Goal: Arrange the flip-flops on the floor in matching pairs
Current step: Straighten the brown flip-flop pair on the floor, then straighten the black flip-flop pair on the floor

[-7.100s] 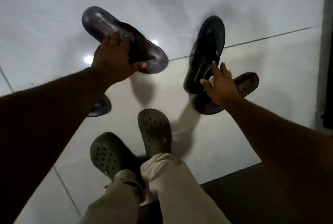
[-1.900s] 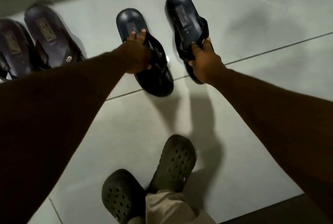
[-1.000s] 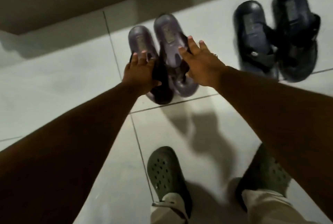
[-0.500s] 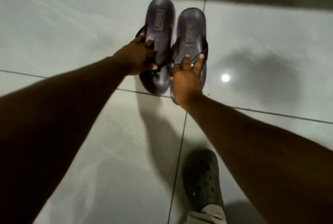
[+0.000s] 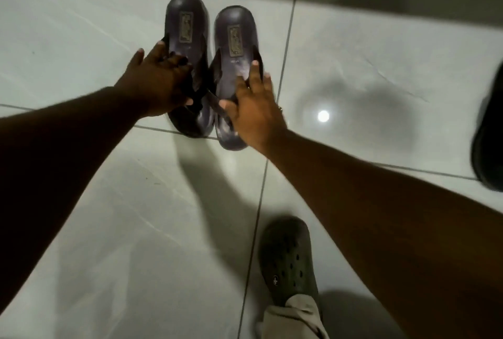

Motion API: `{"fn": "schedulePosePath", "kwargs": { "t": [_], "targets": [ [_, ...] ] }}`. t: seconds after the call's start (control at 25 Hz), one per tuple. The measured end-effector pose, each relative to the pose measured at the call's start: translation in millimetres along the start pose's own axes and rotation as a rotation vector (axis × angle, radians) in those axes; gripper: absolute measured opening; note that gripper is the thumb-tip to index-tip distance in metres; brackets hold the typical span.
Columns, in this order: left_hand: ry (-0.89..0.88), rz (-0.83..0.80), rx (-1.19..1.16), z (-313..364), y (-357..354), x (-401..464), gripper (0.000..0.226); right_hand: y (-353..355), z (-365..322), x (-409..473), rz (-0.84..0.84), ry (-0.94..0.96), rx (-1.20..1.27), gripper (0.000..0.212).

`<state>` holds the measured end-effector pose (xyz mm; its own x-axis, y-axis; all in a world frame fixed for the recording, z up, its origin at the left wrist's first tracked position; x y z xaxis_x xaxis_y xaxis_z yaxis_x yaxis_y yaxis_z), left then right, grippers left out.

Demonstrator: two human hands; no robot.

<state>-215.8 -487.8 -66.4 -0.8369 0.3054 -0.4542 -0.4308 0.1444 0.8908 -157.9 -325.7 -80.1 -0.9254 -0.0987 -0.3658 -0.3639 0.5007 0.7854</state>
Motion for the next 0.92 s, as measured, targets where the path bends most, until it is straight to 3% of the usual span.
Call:
{"fn": "schedulePosePath", "kwargs": {
  "t": [0.08, 0.12, 0.2, 0.36, 0.52, 0.64, 0.76, 0.92],
  "targets": [
    [0.026, 0.077, -0.010, 29.7, 13.9, -16.0, 0.084, 42.5, 47.8, -19.9, 0.115, -0.071, -0.030, 0.070],
    [-0.041, 0.089, -0.025, 68.6, 17.5, -20.0, 0.087, 68.2, 86.4, -40.4, 0.172, -0.117, -0.081, 0.072],
    [-0.193, 0.085, -0.076, 162.2, 20.9, -23.6, 0.094, 115.6, 174.8, -86.8, 0.224, -0.252, -0.157, 0.073],
    [-0.320, 0.077, -0.214, 381.4, 31.4, -1.8, 0.096, 236.4, 383.3, -178.5, 0.298, -0.525, -0.318, 0.070],
    [-0.342, 0.128, -0.224, 562.4, 41.8, 53.6, 0.083, 276.2, 525.3, -204.9, 0.140, -0.622, -0.291, 0.066],
    [-0.364, 0.018, -0.100, 624.4, 17.0, 86.4, 0.075, 250.2, 553.7, -192.7, -0.004, -0.482, -0.186, 0.060],
    [-0.342, -0.064, -0.067, 664.7, -5.7, 98.7, 0.060, 243.2, 561.4, -199.8, 0.083, -0.387, -0.119, 0.058],
    [-0.246, 0.013, -0.149, 735.8, 2.0, 114.1, 0.052, 275.3, 622.3, -214.7, 0.171, -0.394, -0.076, 0.058]
  ]
}}
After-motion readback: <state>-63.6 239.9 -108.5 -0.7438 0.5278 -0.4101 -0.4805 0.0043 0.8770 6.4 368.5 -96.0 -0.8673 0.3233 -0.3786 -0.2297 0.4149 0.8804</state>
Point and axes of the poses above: each hand's wrist, its own x-axis towards the middle knuckle, its own y-axis out of the back of the hand, z = x × y, the point moved 9 cm from there along x, towards the middle knuckle, and after that the axes turned 9 degrees about z, right-handed, at the moved point
